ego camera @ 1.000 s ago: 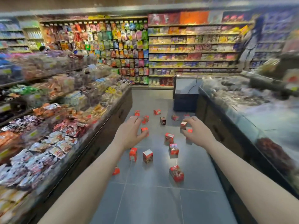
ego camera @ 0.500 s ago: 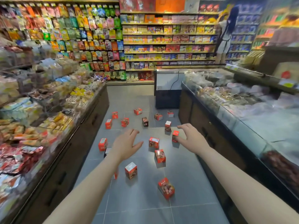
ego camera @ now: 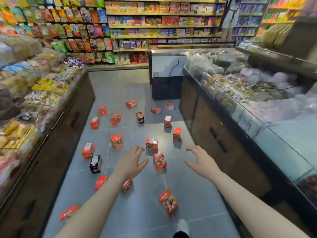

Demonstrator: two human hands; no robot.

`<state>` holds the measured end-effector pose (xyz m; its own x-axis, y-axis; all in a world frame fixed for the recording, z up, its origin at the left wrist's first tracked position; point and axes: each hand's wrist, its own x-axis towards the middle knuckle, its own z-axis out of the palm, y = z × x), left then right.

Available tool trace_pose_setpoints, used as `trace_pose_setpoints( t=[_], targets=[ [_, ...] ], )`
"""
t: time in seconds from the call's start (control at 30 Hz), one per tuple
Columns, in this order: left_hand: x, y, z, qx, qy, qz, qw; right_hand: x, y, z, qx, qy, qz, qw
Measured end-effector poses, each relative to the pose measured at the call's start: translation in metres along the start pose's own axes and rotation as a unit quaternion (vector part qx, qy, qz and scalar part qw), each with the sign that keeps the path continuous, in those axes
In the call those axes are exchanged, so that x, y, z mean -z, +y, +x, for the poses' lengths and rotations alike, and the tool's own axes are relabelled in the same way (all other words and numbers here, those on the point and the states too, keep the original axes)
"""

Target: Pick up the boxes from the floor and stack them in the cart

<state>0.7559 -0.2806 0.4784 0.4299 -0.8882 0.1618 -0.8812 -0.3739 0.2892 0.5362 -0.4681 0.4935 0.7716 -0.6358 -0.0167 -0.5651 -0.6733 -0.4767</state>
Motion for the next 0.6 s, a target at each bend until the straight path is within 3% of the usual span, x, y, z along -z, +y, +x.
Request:
trace_pose_setpoints(
  t=[0.17, 0.33, 0.6],
  targets=[
    [-0.073, -0.009, 0.064, 0.076, -0.038, -0.055, 0.995, -0.035, 0.066, 0.081, -0.018, -0.077, 0.002, 0.997],
    [-0.155, -0.024, 0.098, 0.144, -0.129, -0.076, 0.978, -0.089, 0.129, 0.131, -0.058, -0.197, 0.011, 0.979],
    [-0.307, -0.068, 0.105, 0.220, -0.221, -0.103, 0.944, -0.212, 0.213, 0.183, -0.122, -0.276, 0.028, 0.953]
  ],
)
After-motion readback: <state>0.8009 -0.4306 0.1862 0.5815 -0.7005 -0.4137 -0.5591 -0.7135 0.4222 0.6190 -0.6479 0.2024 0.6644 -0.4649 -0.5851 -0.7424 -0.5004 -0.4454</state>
